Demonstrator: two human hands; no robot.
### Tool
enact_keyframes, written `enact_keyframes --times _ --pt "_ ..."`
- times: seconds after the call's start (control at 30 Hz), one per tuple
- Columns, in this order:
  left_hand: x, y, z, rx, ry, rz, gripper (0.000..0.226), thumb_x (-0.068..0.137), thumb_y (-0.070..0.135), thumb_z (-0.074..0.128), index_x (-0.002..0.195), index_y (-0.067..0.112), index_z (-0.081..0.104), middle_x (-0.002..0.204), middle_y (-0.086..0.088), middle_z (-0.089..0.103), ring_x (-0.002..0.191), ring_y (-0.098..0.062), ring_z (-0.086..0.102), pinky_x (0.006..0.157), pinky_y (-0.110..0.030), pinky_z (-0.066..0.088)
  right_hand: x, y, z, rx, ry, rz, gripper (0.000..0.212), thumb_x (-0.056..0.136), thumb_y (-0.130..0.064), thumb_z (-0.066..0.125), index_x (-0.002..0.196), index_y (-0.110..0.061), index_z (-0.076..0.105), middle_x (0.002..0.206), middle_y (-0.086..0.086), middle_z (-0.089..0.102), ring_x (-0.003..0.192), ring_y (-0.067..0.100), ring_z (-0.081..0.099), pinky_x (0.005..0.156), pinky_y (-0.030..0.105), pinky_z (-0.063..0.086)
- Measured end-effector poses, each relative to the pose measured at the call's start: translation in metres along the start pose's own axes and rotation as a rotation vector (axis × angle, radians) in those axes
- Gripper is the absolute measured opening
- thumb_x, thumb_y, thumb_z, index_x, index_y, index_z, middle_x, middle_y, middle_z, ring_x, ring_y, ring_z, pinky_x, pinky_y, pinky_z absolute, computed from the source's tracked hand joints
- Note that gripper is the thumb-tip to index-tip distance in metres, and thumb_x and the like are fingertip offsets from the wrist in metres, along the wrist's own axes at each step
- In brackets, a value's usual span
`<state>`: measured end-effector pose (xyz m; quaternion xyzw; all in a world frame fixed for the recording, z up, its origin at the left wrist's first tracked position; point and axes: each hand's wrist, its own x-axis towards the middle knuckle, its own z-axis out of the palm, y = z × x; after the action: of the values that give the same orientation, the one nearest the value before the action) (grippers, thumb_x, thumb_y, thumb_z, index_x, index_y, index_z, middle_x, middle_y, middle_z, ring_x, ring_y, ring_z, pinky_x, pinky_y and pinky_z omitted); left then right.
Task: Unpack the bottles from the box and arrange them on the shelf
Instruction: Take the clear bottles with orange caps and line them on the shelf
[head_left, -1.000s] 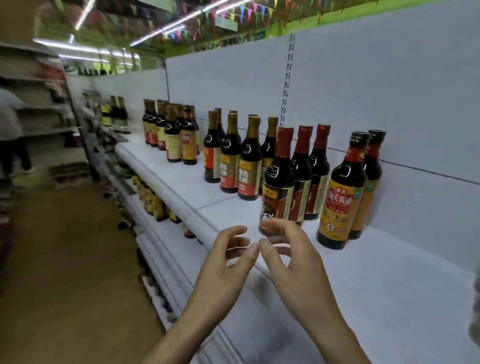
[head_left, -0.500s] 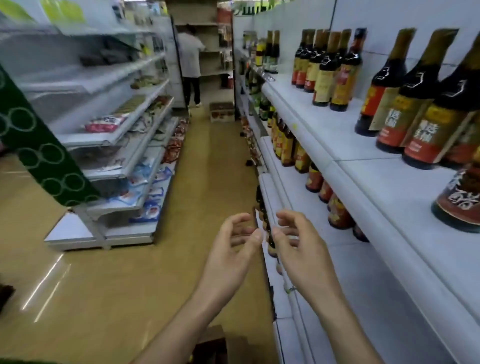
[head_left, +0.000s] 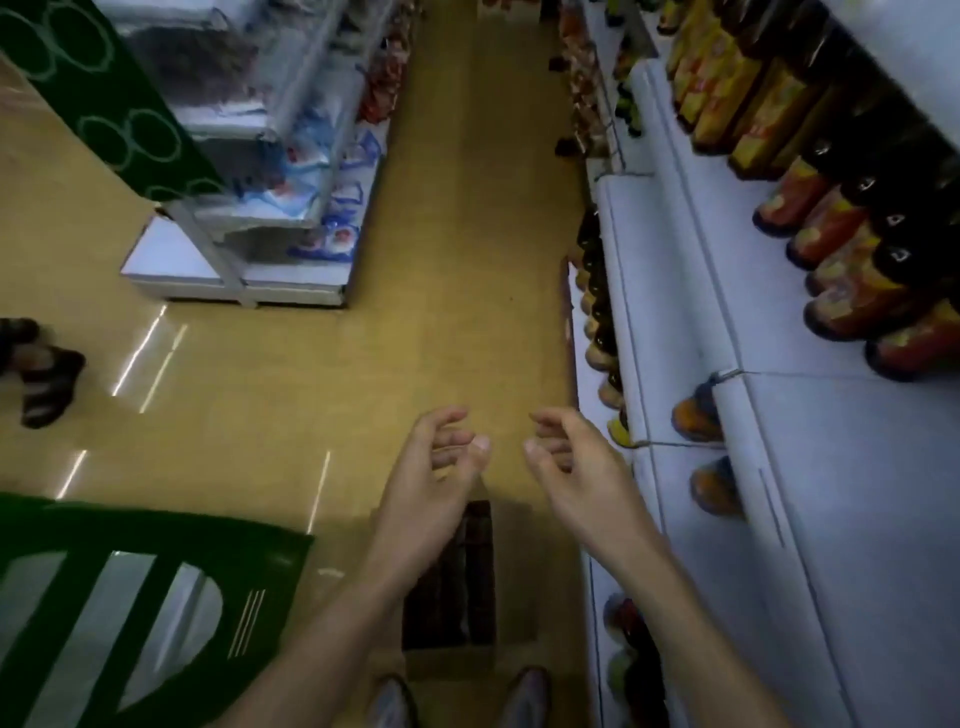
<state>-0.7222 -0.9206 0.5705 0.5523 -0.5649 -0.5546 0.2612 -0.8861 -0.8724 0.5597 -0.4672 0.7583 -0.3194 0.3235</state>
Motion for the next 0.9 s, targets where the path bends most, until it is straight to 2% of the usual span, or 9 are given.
enact_keyframes --times 0.17,0.3,0.43,0.47,0.6,0.67,0.77,0.9 --pt "0.028 -0.079 -0.013 0.005 -0.030 -0.091 0.034 0.098 0.037 0.062 0.131 0.035 0.053 0.115 0.012 0.066 0.105 0.005 0.062 0.090 -0.019 0.051 0.017 0.041 0.069 -0.045 -0.113 0.063 0.035 0.100 -0.041 0.057 0.135 -0.034 0.052 0.127 -0.011 0.060 0.110 0.003 0.060 0.093 0.033 0.055" --pt "0.053 -0.161 -0.010 0.024 -0.038 -0.149 0.035 0.098 0.034 0.063 0.131 0.032 0.053 0.114 0.014 0.065 0.097 0.017 0.059 0.078 -0.003 0.048 0.033 0.090 0.135 -0.046 -0.192 0.104 0.037 0.101 -0.037 0.058 0.137 -0.031 0.052 0.125 -0.011 0.060 0.108 0.002 0.060 0.086 0.018 0.050" --pt "0.072 -0.257 0.000 0.030 -0.030 -0.241 0.037 0.098 0.032 0.064 0.133 0.028 0.052 0.113 0.009 0.064 0.102 0.003 0.062 0.077 -0.011 0.052 0.049 0.149 0.201 -0.028 -0.259 0.141 0.036 0.101 -0.036 0.058 0.136 -0.031 0.053 0.120 -0.012 0.060 0.109 0.004 0.060 0.091 0.026 0.053" --pt "0.076 -0.286 0.005 0.033 -0.024 -0.263 0.037 0.098 0.030 0.064 0.133 0.028 0.052 0.112 0.009 0.063 0.102 0.001 0.062 0.075 -0.012 0.053 0.054 0.169 0.222 -0.032 -0.281 0.143 0.037 0.101 -0.035 0.058 0.137 -0.031 0.052 0.120 -0.012 0.060 0.109 0.002 0.059 0.091 0.025 0.053" --pt "0.094 -0.382 0.023 0.033 -0.018 -0.307 0.037 0.099 0.026 0.063 0.133 0.031 0.049 0.111 0.013 0.061 0.100 0.002 0.060 0.070 -0.006 0.050 0.074 0.240 0.291 -0.067 -0.348 0.135 0.038 0.102 -0.037 0.056 0.139 -0.033 0.050 0.124 -0.014 0.057 0.108 -0.003 0.056 0.087 0.018 0.051" --pt "0.106 -0.430 0.034 0.049 -0.015 -0.324 0.037 0.099 0.028 0.063 0.132 0.036 0.047 0.113 0.016 0.059 0.101 0.004 0.059 0.069 -0.007 0.049 0.085 0.277 0.326 -0.113 -0.380 0.107 0.040 0.101 -0.039 0.056 0.140 -0.034 0.049 0.127 -0.014 0.057 0.113 0.001 0.056 0.088 0.021 0.052" --pt "0.128 -0.489 0.045 0.090 0.000 -0.306 0.040 0.099 0.030 0.063 0.134 0.038 0.047 0.114 0.021 0.057 0.103 0.008 0.056 0.069 -0.005 0.046 0.107 0.326 0.371 -0.179 -0.417 0.054 0.040 0.101 -0.039 0.057 0.140 -0.034 0.049 0.130 -0.012 0.058 0.117 0.005 0.056 0.095 0.033 0.055" --pt "0.170 -0.545 0.056 0.123 0.027 -0.228 0.037 0.099 0.025 0.063 0.132 0.034 0.048 0.113 0.017 0.055 0.105 0.003 0.055 0.070 -0.006 0.044 0.144 0.390 0.428 -0.277 -0.498 -0.024 0.042 0.100 -0.038 0.059 0.140 -0.031 0.048 0.133 -0.006 0.058 0.118 0.009 0.056 0.094 0.032 0.052"
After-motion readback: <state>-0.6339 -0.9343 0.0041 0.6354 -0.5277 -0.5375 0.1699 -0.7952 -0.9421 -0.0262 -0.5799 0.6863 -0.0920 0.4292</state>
